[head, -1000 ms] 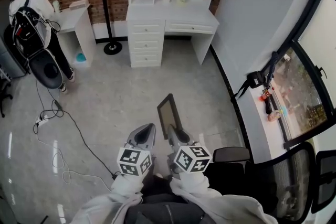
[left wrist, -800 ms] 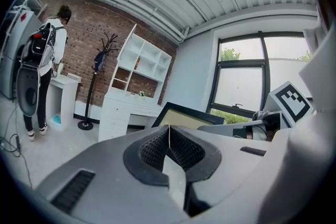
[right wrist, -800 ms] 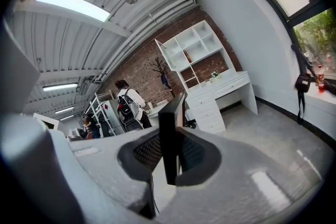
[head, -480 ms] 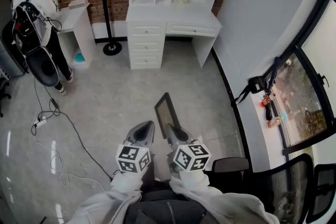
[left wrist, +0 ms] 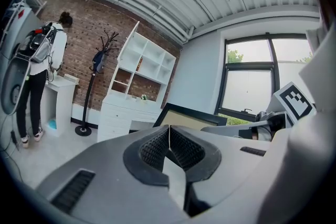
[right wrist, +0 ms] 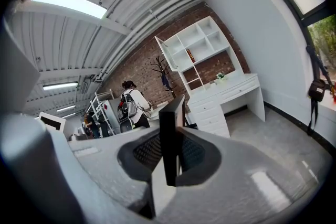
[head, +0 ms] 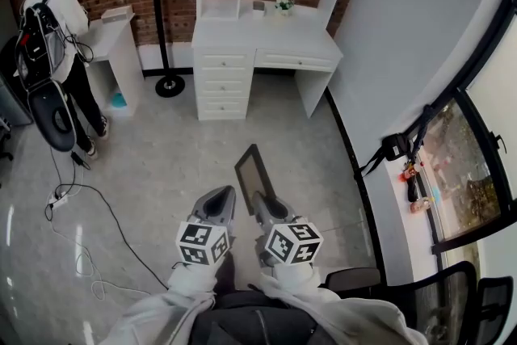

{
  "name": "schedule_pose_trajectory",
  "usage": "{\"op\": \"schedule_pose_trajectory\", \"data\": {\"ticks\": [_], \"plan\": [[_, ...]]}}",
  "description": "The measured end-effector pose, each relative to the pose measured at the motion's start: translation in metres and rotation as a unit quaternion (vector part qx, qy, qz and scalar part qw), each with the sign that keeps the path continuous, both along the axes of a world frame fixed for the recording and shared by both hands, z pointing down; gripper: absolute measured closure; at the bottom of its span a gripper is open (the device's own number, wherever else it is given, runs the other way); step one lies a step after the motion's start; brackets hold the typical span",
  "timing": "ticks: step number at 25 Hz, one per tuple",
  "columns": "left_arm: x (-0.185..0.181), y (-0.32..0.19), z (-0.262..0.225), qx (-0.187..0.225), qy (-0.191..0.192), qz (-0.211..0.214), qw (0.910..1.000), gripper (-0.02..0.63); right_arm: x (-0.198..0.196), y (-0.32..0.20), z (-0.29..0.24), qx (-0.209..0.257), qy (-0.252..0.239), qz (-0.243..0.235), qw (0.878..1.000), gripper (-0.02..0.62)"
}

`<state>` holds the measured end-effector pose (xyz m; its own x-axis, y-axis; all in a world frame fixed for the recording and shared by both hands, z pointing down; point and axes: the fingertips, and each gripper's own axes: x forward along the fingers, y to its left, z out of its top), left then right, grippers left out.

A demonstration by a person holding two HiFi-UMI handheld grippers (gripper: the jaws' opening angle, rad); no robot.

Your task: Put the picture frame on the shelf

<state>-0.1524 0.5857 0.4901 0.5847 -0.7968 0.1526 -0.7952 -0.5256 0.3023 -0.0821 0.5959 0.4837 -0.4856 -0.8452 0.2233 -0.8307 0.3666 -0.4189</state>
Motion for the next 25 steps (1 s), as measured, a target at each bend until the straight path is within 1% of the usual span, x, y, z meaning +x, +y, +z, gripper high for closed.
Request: {"op": "schedule_pose_trajectory", "data": {"ticks": [14,19,25], "plan": [[-0.021,-0.129,-0.020,0.016,0.005,0.004,0.9999,0.600,-0.016,-0.129,-0.019,0.012,0.002,0.007,1.000,0.549],[-0.031,-0.167,-0.019,0.018,0.006,0.007,0.9998,0.600,-0.027,-0.169,-0.021,0.011,-0.024,0.003,1.000,0.551],[-0.031,-0.200,-0.015,0.020,0.006,0.025,0.9995,0.600,-0.035,-0.208,-0.021,0.018,-0.033,0.008,0.999,0.550]]}}
